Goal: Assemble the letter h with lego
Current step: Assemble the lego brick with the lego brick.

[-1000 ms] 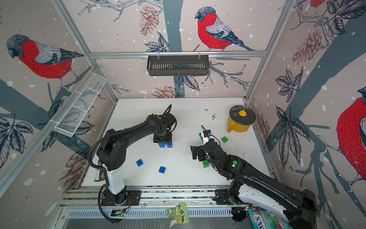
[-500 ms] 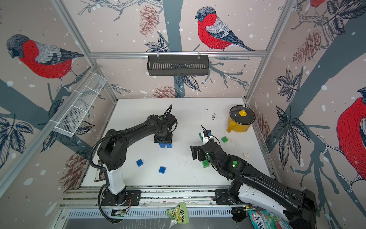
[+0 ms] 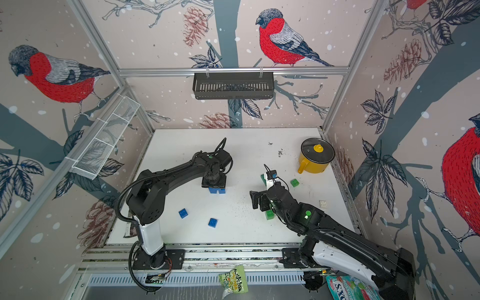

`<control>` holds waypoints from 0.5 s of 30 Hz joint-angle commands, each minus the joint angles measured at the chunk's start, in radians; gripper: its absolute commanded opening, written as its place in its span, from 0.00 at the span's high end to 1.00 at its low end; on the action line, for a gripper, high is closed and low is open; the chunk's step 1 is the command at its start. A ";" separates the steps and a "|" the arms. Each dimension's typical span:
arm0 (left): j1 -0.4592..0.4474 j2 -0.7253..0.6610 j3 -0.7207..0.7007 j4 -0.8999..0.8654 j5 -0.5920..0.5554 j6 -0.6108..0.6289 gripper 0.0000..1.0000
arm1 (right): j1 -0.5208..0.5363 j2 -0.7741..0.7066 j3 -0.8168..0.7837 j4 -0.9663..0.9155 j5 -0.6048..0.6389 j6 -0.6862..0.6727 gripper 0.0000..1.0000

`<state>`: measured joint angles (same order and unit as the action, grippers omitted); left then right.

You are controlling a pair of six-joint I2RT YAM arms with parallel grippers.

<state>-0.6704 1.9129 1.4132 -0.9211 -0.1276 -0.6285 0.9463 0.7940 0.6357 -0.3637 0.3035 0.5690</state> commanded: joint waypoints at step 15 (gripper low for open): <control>-0.001 0.029 0.026 -0.107 -0.003 -0.020 0.29 | -0.003 -0.001 0.002 0.019 -0.006 -0.015 0.01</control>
<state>-0.6701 1.9278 1.4570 -0.9688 -0.1360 -0.6479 0.9424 0.7940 0.6357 -0.3630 0.2970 0.5686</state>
